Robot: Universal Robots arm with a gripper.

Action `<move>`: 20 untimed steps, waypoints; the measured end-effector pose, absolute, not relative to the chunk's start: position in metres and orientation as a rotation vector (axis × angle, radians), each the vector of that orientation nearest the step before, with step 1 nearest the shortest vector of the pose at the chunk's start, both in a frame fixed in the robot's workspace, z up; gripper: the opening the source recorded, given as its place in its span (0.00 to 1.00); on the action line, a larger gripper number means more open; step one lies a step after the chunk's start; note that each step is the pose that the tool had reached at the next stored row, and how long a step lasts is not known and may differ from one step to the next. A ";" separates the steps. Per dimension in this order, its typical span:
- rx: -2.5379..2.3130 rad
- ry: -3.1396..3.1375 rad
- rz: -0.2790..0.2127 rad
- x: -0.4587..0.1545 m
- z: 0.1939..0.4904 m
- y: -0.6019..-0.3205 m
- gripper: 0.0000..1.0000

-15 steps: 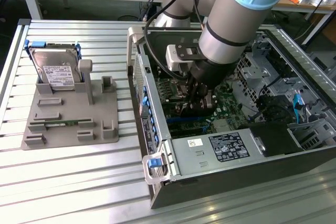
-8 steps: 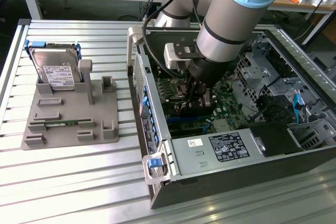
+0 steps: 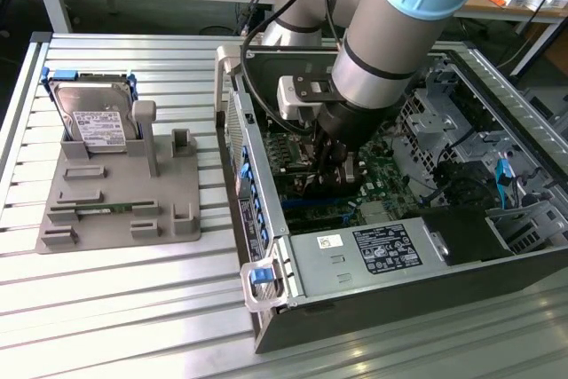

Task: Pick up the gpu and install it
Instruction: 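Insert the gpu into the slot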

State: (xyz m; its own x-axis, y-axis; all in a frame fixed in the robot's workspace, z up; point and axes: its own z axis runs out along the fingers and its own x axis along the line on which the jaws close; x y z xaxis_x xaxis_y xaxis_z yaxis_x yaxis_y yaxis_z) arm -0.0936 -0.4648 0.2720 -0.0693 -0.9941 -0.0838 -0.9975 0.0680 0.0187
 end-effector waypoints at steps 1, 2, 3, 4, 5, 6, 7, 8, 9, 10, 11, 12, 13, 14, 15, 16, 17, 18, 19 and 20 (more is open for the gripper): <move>-2.109 2.260 0.110 -0.094 0.272 -0.465 0.26; -2.105 2.263 0.110 -0.094 0.272 -0.465 0.26; -2.104 2.264 0.110 -0.094 0.272 -0.465 0.26; -2.105 2.264 0.110 -0.093 0.272 -0.465 0.26; -2.105 2.264 0.110 -0.093 0.272 -0.465 0.26; -2.105 2.264 0.110 -0.093 0.272 -0.465 0.26; -2.105 2.264 0.110 -0.093 0.272 -0.465 0.26; -2.105 2.264 0.110 -0.093 0.272 -0.466 0.26; -2.105 2.264 0.110 -0.093 0.275 -0.466 0.26; -2.105 2.264 0.110 -0.093 0.277 -0.466 0.26; -2.105 2.264 0.110 -0.093 0.277 -0.466 0.26; -2.105 2.264 0.110 -0.093 0.277 -0.466 0.26; -2.104 2.264 0.110 -0.093 0.277 -0.466 0.26; -2.104 2.265 0.110 -0.092 0.277 -0.466 0.26; -2.104 2.265 0.110 -0.090 0.276 -0.466 0.26; -2.101 2.267 0.110 -0.090 0.276 -0.466 0.26; -2.088 2.279 0.109 -0.090 0.276 -0.466 0.26; -2.069 2.296 0.109 -0.090 0.276 -0.466 0.26; -2.068 2.296 0.109 -0.090 0.276 -0.466 0.26; -2.069 2.295 0.109 -0.090 0.276 -0.466 0.26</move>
